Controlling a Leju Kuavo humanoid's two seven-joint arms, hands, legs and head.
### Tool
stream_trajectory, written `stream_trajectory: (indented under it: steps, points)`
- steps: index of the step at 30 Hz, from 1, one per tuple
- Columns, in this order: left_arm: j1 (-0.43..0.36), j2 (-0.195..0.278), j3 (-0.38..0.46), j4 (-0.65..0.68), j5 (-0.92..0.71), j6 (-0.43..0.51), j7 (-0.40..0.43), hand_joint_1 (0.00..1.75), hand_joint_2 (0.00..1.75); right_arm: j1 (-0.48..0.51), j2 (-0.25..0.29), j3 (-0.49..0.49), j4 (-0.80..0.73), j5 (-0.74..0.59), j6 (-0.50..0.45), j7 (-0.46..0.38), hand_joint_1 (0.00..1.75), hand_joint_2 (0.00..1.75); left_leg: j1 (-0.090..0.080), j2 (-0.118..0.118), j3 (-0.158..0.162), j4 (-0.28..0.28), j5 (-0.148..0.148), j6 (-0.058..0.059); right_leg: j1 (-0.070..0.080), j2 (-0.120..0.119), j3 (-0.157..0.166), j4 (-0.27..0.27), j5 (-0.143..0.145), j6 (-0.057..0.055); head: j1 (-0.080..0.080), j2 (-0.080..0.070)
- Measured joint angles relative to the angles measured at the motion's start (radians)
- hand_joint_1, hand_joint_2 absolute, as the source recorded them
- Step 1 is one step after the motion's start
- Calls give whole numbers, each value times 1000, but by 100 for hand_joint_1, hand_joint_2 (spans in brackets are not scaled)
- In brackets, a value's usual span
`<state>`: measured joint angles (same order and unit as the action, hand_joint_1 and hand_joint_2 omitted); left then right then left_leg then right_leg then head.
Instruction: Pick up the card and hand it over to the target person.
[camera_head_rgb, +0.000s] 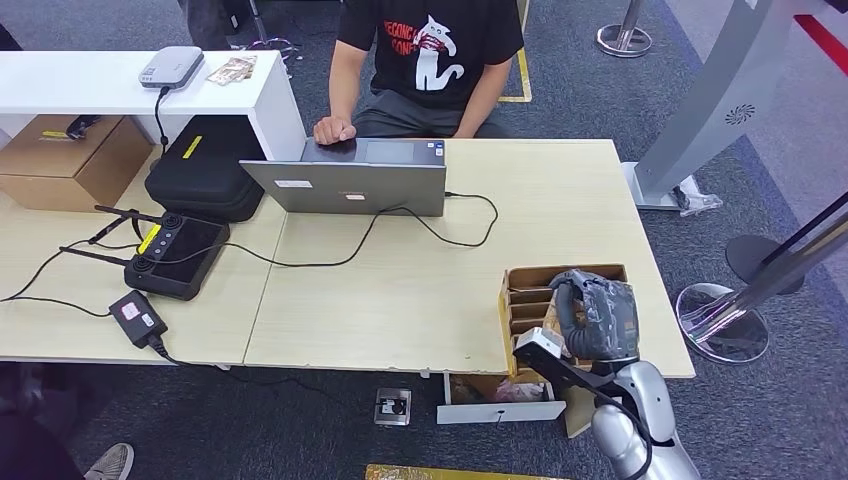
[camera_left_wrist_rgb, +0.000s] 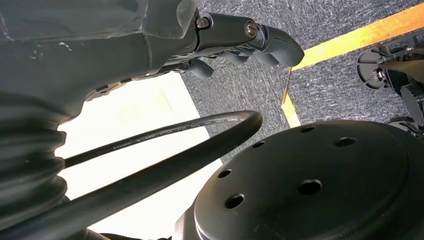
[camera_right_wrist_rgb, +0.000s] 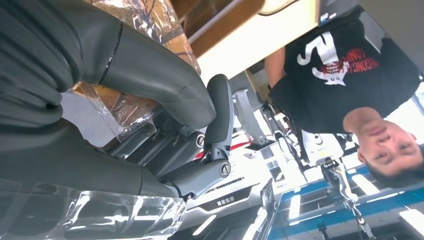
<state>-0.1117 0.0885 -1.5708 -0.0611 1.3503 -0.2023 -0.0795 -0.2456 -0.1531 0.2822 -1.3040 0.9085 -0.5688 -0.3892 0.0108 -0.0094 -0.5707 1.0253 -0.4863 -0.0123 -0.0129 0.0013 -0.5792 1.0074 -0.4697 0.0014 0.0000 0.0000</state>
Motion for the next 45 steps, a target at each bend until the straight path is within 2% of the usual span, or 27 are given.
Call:
stream_trajectory:
  steps: [3,7,12,16,27,33,37,39,40,43,44,45]
  points:
    - [0,0,0,2,-6,0,-2,0,175,-4,-5,15,-19,-33,2,-6,175,175,0,0,0,0,0,0,0,0,0,0,0,0,0,0]
    - [-1,2,0,0,-22,-2,-2,0,175,-48,9,38,-11,-175,97,-41,175,175,0,1,0,0,0,0,0,1,0,0,0,0,0,0]
    - [-5,3,0,-3,-38,-2,1,0,175,-146,46,46,81,-281,176,-68,174,175,0,3,0,0,0,0,0,3,-1,0,1,0,0,0]
    - [-9,4,0,-5,-54,-2,4,0,175,-271,93,48,205,-342,237,-71,175,175,0,4,0,0,0,0,0,4,-1,0,2,-1,0,0]
    - [-18,1,0,-3,-65,1,12,0,175,-484,176,53,478,-388,292,-61,175,175,0,3,1,-1,1,-2,0,3,0,0,2,-1,0,0]
    - [-17,-6,2,5,-53,6,11,0,175,-569,201,48,611,-403,300,-64,169,175,0,3,0,0,2,-2,0,3,0,1,2,-1,0,0]
    - [-14,-12,7,10,-45,11,11,0,175,-592,213,47,650,-405,295,-65,164,175,0,2,0,0,2,-1,0,2,0,1,2,-1,0,0]
    - [-12,-14,8,13,-41,12,10,0,175,-599,218,47,667,-406,293,-68,151,175,0,1,0,0,2,-1,0,2,0,1,1,-1,0,0]
    - [-12,-15,9,14,-40,13,10,0,175,-603,220,47,675,-407,293,-69,121,175,0,1,0,0,1,-2,0,1,0,1,1,-1,0,0]
    - [-11,-18,10,17,-36,13,9,0,175,-611,226,49,698,-407,295,-72,12,175,0,0,0,0,1,-2,0,1,0,1,1,-1,0,0]
    - [-11,-18,10,18,-34,13,9,0,175,-616,228,51,708,-406,296,-73,0,175,0,1,1,0,1,-2,0,1,0,1,1,-1,0,0]
    - [-11,-19,10,19,-33,12,9,0,175,-619,230,52,714,-406,298,-73,0,175,0,1,0,0,1,-2,0,1,0,1,1,-1,0,0]
